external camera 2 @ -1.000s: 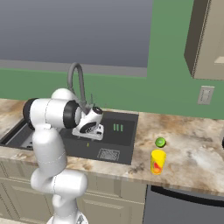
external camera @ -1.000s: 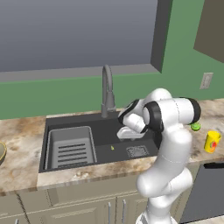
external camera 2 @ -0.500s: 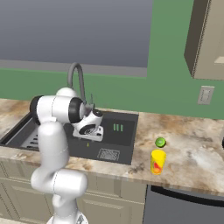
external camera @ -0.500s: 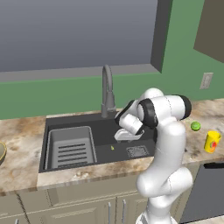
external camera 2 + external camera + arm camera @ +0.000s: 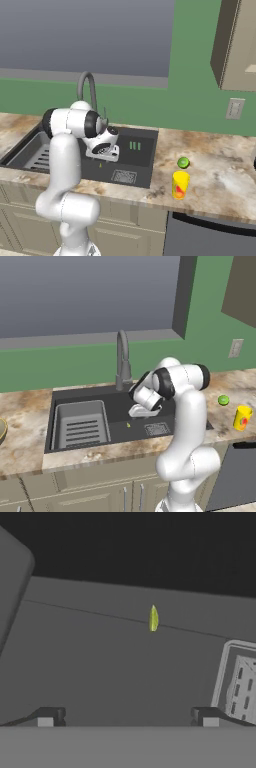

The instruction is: Remove the kiwi and lemon wedge from the sink. Then move the bowl and cup from the counter to the sink for washing.

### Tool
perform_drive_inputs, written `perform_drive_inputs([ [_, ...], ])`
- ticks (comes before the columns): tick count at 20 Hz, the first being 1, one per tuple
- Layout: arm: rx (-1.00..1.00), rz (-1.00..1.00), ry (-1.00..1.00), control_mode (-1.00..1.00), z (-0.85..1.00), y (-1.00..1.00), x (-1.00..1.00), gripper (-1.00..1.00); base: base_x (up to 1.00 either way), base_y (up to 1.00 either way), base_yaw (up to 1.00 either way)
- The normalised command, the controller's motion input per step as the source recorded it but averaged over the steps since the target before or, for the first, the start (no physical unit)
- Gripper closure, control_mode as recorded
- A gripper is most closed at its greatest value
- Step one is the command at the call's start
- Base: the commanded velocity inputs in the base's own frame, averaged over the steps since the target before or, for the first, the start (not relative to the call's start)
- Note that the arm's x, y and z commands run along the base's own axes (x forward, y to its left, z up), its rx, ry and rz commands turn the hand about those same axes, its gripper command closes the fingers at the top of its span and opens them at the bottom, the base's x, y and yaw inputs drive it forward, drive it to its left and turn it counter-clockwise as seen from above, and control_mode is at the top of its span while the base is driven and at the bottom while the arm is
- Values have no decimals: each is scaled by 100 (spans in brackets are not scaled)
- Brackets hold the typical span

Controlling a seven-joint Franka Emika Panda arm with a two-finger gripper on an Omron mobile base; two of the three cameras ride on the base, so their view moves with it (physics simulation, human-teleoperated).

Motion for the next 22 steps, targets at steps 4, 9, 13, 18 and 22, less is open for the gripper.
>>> perform_drive_inputs([
  [4, 0, 0, -1, -100, -21, 3, 28, -100, 0, 0, 0],
  [9, 0, 0, -1, -100, -18, 0, 23, -100, 0, 0, 0],
  [13, 0, 0, -2, -100, -17, 0, 18, -100, 0, 0, 0],
  [18, 0, 0, -3, -100, -15, 0, 13, -100, 0, 0, 0],
  [22, 0, 0, -2, -100, -14, 0, 15, -100, 0, 0, 0],
])
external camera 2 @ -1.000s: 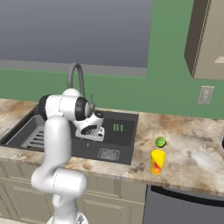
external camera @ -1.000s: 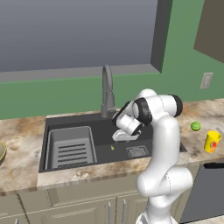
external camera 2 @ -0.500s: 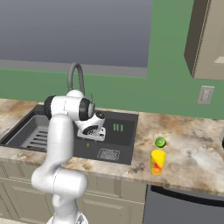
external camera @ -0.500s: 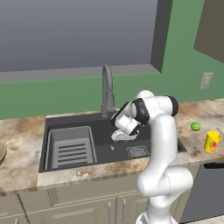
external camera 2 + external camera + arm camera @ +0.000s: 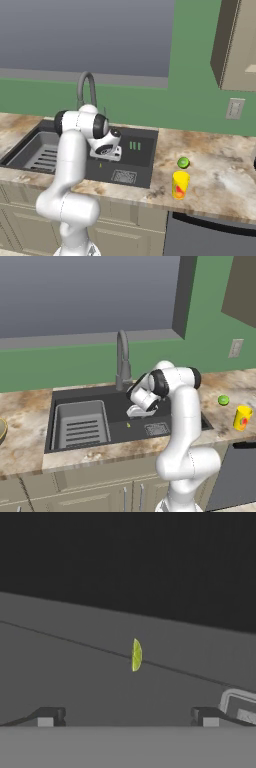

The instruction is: Remove the kiwi and lemon wedge from the sink. Then move the bowl and cup from the counter to the sink for washing.

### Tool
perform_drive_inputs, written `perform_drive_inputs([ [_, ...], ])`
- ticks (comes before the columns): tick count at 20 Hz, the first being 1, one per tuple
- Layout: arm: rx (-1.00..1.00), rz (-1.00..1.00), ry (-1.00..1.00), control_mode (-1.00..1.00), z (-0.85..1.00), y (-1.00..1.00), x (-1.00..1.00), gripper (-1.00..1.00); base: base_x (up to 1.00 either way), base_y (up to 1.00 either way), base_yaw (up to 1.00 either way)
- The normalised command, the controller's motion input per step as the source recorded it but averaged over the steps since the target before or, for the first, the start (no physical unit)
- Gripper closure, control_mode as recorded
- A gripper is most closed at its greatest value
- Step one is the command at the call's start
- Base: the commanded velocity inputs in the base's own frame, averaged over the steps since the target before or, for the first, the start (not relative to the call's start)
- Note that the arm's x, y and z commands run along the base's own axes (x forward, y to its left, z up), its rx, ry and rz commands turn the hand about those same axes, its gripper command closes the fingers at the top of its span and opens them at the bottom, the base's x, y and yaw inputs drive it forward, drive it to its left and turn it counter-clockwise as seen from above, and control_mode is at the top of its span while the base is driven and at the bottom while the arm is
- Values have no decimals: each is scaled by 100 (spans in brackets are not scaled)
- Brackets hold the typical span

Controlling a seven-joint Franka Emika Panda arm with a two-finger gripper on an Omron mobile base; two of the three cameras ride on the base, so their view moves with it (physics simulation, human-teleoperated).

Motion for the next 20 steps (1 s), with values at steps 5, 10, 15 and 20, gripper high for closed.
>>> perform_drive_inputs([
  [5, 1, 0, -4, -100, -13, 0, 10, -100, 0, 0, 0],
  [10, 1, 0, -5, -100, -15, 1, 10, -100, 0, 0, 0],
  [15, 2, 0, -3, -100, -14, 0, 11, -100, 0, 0, 0],
  [20, 4, 0, -1, -100, -14, 2, 9, -100, 0, 0, 0],
])
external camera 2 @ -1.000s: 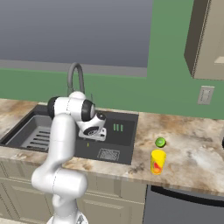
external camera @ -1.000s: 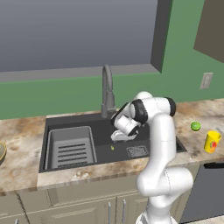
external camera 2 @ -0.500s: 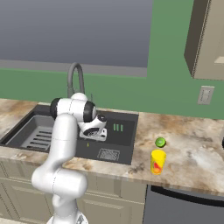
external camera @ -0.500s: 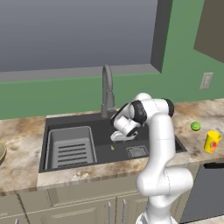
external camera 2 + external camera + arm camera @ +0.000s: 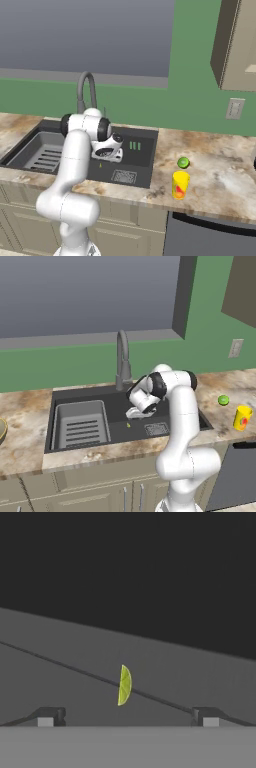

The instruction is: Remove the kiwi and lemon wedge from the sink. Then move the bowl and cup from the counter to the sink for washing.

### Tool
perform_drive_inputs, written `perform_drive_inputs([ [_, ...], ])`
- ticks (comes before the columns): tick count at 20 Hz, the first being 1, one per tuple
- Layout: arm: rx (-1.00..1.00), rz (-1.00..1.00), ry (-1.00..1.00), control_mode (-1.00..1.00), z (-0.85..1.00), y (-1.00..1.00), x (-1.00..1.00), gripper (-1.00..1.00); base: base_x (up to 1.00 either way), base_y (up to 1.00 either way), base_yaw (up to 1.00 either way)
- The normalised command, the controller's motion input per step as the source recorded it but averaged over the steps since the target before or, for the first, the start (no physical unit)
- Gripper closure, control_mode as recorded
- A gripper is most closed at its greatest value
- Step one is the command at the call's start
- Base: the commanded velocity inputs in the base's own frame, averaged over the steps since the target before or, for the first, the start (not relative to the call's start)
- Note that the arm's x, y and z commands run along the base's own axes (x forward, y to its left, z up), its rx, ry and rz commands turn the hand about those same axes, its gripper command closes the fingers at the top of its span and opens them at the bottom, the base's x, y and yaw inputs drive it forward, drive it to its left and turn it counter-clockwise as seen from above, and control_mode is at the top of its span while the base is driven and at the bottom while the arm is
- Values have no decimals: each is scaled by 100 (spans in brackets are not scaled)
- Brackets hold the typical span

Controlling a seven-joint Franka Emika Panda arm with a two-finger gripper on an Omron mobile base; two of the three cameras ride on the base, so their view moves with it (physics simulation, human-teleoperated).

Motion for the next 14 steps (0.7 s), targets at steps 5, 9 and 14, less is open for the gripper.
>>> perform_drive_inputs([
  [5, 5, 0, 0, -100, -12, 3, 1, -100, 0, 0, 0],
  [9, 1, 0, 0, -100, -10, 5, 3, -100, 0, 0, 0],
  [14, 0, 0, 0, -100, -7, 6, 9, -100, 0, 0, 0],
])
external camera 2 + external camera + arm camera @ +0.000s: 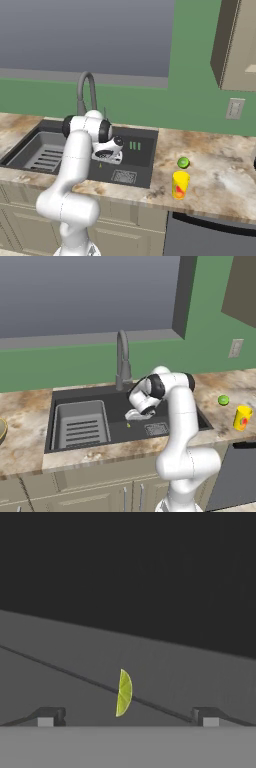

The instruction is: Remove the kiwi and lemon wedge from the sink. Then move the bowl and cup from the counter to the sink for washing.

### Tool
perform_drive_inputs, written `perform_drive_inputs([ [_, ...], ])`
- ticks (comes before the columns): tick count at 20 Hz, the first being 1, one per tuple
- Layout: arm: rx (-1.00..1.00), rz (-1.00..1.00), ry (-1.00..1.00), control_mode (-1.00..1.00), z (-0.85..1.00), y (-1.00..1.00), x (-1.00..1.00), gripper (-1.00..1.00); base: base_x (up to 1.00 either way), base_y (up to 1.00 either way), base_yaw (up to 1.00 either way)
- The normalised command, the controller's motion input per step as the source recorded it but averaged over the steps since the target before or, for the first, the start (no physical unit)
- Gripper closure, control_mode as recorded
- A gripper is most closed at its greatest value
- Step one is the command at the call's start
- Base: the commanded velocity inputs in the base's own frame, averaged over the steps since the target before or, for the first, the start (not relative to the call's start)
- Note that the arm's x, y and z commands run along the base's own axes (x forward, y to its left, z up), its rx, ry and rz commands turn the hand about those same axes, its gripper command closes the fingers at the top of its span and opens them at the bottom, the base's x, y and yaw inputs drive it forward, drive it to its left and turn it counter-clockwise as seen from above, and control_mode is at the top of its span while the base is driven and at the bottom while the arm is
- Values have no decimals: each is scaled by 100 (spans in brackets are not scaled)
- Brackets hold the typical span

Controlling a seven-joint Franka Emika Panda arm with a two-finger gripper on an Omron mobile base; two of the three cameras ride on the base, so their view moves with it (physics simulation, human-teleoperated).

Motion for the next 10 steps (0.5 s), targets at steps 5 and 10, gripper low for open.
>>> perform_drive_inputs([
  [5, 0, 0, 0, -100, -5, 7, 11, -100, 0, 0, 0],
  [10, 0, 0, 1, -100, -5, 7, 8, -100, 0, 0, 0],
])
